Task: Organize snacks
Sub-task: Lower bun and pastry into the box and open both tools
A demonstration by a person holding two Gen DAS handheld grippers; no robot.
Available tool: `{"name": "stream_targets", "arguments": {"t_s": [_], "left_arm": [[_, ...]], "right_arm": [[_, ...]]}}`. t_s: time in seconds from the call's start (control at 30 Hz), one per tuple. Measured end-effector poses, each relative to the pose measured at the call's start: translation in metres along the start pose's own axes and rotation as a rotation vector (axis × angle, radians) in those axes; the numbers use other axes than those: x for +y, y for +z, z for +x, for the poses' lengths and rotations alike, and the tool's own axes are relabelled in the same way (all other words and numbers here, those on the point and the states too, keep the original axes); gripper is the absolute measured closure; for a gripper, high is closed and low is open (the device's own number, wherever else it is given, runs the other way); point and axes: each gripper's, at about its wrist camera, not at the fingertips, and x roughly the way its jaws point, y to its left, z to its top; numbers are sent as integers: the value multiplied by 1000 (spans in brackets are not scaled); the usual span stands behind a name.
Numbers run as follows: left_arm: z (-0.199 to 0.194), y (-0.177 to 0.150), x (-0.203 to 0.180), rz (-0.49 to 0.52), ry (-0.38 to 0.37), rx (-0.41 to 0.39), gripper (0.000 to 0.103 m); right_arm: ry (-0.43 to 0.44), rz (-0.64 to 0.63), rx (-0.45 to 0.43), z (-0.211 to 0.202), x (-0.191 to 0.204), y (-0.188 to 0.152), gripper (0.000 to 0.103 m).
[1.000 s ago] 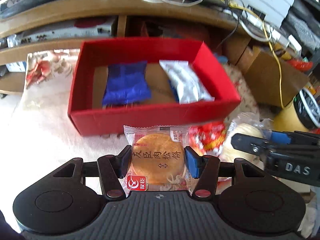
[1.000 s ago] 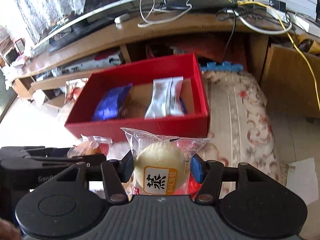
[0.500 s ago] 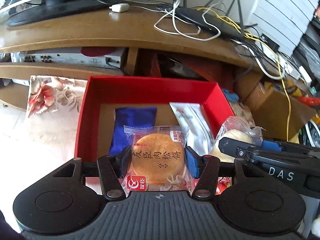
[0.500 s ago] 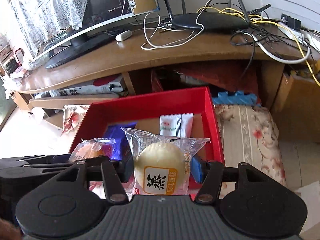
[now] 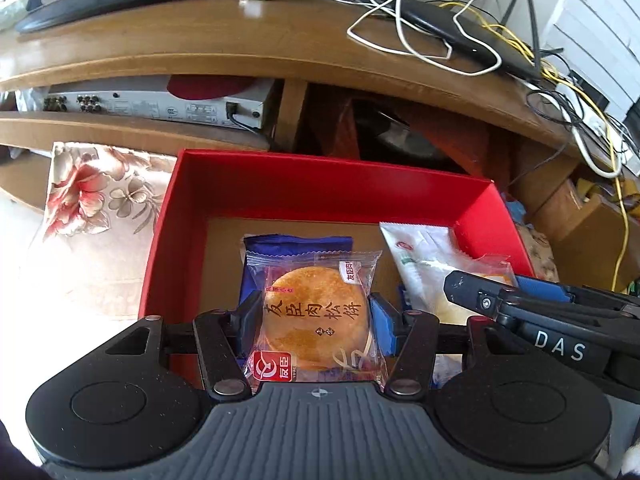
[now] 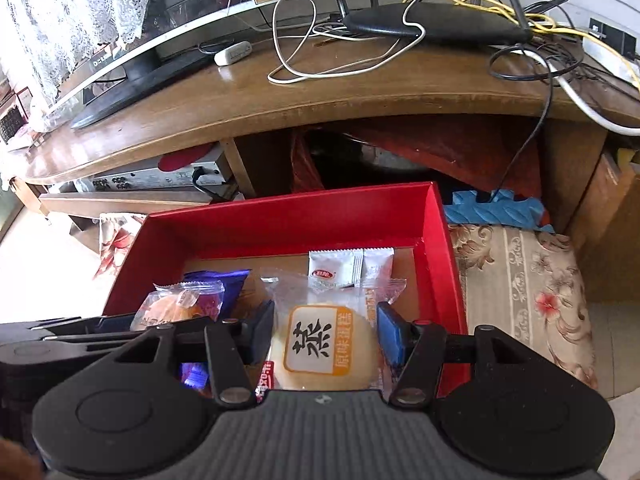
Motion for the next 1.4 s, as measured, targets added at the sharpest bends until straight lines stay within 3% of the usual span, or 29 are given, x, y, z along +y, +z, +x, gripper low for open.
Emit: {"name": "stream_targets", "arguments": {"t_s": [0.23,0.5,0.77,1.4], "left_arm": [[9,5,2,-10,12,0,39],[9,5,5,-21,24,0,25],[-3,8,4,-26,6,-25,19],[-28,-6,6,-17,-17,-30,17]], "right_arm": [[3,7,-6,13,-2,7,48],[-9,16,-16,13,-8,11,47],[1,39,-35,3,-12,16,44],[15,20,-60,-32,0,3,41]]}}
